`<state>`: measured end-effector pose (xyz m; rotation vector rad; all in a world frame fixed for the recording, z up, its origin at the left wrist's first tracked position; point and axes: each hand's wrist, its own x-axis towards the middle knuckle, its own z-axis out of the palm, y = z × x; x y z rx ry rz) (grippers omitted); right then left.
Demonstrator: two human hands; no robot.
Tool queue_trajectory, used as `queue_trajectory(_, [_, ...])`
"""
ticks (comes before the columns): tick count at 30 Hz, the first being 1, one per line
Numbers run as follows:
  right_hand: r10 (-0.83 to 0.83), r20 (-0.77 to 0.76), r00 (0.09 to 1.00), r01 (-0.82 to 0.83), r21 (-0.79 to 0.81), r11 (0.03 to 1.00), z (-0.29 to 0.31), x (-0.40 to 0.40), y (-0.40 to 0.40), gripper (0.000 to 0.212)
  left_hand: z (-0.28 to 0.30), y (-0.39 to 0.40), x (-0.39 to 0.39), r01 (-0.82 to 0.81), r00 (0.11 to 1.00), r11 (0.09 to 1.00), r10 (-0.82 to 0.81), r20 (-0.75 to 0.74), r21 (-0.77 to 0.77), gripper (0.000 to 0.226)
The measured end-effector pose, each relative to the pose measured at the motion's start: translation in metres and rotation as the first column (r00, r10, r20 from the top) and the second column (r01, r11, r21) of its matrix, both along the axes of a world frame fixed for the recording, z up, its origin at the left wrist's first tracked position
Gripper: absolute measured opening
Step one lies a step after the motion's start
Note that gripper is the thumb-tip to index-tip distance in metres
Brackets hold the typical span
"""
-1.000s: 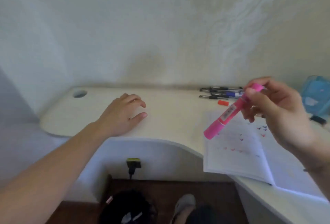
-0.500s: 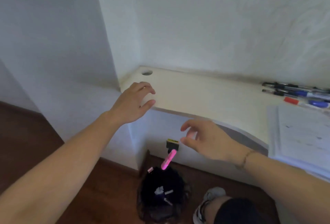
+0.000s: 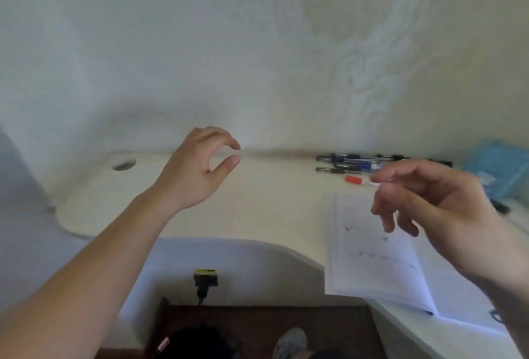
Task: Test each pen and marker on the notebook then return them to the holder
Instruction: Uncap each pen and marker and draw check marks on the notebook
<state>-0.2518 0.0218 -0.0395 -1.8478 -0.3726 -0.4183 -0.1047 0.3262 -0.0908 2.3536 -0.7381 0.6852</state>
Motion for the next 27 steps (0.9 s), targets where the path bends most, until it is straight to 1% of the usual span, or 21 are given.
queue_trajectory(1, [-0.098, -0.015, 0.995, 0.098, 0.02, 0.995, -0.001, 0.003, -0.023, 0.032, 0.007, -0.023, 0.007, 0.039, 0.999, 0.998, -0.039, 0.012, -0.042, 0.03])
queue_trajectory(2, [-0.192, -0.048, 0.98, 0.193, 0.025, 0.981, -0.005, 0.006, -0.048, 0.019, 0.013, -0.048, 0.013, 0.083, 0.996, 0.993, -0.082, 0.02, -0.081, 0.029])
queue_trajectory(3, [-0.276, -0.101, 0.956, 0.277, -0.003, 0.961, -0.01, 0.011, -0.072, 0.006, 0.018, -0.075, 0.018, 0.13, 0.991, 0.985, -0.129, 0.018, -0.116, 0.028])
queue_trajectory(4, [-0.361, -0.15, 0.921, 0.354, -0.072, 0.932, -0.018, 0.017, -0.095, 0.006, 0.022, -0.104, 0.022, 0.179, 0.984, 0.974, -0.181, 0.004, -0.14, 0.026])
queue_trajectory(5, [-0.435, -0.182, 0.882, 0.405, -0.181, 0.896, -0.028, 0.023, -0.117, 0.012, 0.025, -0.133, 0.024, 0.231, 0.971, 0.962, -0.237, -0.026, -0.146, 0.023])
queue_trajectory(6, [-0.505, -0.194, 0.841, 0.434, -0.314, 0.844, -0.04, 0.029, -0.136, 0.016, 0.027, -0.163, 0.027, 0.281, 0.954, 0.952, -0.29, -0.071, -0.12, 0.02])
queue_trajectory(7, [-0.579, -0.186, 0.794, 0.457, -0.445, 0.77, -0.05, 0.036, -0.153, 0.018, 0.026, -0.193, 0.03, 0.323, 0.937, 0.945, -0.327, -0.123, -0.054, 0.019])
queue_trajectory(8, [-0.641, -0.17, 0.749, 0.469, -0.547, 0.693, -0.06, 0.042, -0.165, 0.021, 0.023, -0.221, 0.034, 0.356, 0.923, 0.933, -0.344, -0.172, 0.044, 0.02])
queue_trajectory(9, [-0.682, -0.153, 0.715, 0.479, -0.603, 0.638, -0.068, 0.047, -0.173, 0.023, 0.016, -0.245, 0.038, 0.373, 0.917, 0.915, -0.338, -0.211, 0.153, 0.022])
queue_trajectory(10, [-0.702, -0.146, 0.697, 0.489, -0.62, 0.614, -0.075, 0.05, -0.179, 0.025, 0.008, -0.265, 0.043, 0.366, 0.922, 0.894, -0.309, -0.234, 0.259, 0.024])
queue_trajectory(12, [-0.718, -0.135, 0.683, 0.524, -0.595, 0.61, -0.086, 0.053, -0.185, 0.024, -0.012, -0.291, 0.052, 0.304, 0.948, 0.847, -0.221, -0.23, 0.435, 0.028])
queue_trajectory(13, [-0.724, -0.125, 0.679, 0.542, -0.579, 0.608, -0.09, 0.054, -0.186, 0.022, -0.023, -0.298, 0.055, 0.266, 0.96, 0.827, -0.183, -0.21, 0.496, 0.03])
queue_trajectory(14, [-0.726, -0.117, 0.678, 0.548, -0.577, 0.605, -0.095, 0.054, -0.186, 0.019, -0.032, -0.3, 0.057, 0.234, 0.97, 0.812, -0.157, -0.186, 0.535, 0.033])
queue_trajectory(16, [-0.716, -0.098, 0.692, 0.552, -0.568, 0.611, -0.102, 0.052, -0.186, 0.013, -0.045, -0.3, 0.062, 0.206, 0.978, 0.807, -0.149, -0.147, 0.554, 0.037])
queue_trajectory(18, [-0.677, -0.085, 0.731, 0.545, -0.523, 0.655, -0.104, 0.05, -0.186, 0.014, -0.053, -0.296, 0.069, 0.198, 0.98, 0.828, -0.148, -0.137, 0.525, 0.035])
queue_trajectory(20, [-0.641, -0.098, 0.761, 0.519, -0.501, 0.693, -0.103, 0.05, -0.187, 0.017, -0.055, -0.294, 0.074, 0.176, 0.984, 0.841, -0.133, -0.119, 0.512, 0.027])
queue_trajectory(22, [-0.627, -0.105, 0.772, 0.503, -0.501, 0.704, -0.103, 0.049, -0.189, 0.017, -0.053, -0.297, 0.073, 0.164, 0.986, 0.842, -0.132, -0.099, 0.514, 0.02])
queue_trajectory(24, [-0.614, -0.109, 0.782, 0.502, -0.473, 0.724, -0.103, 0.047, -0.189, 0.018, -0.048, -0.301, 0.067, 0.156, 0.987, 0.864, -0.147, -0.056, 0.478, 0.018])
queue_trajectory(26, [-0.588, -0.132, 0.798, 0.49, -0.426, 0.761, -0.102, 0.045, -0.187, 0.028, -0.045, -0.302, 0.059, 0.194, 0.979, 0.918, -0.203, -0.009, 0.345, 0.017])
queue_trajectory(27, [-0.568, -0.141, 0.811, 0.479, -0.397, 0.783, -0.1, 0.044, -0.186, 0.032, -0.042, -0.303, 0.054, 0.251, 0.965, 0.936, -0.262, 0.009, 0.248, 0.016])
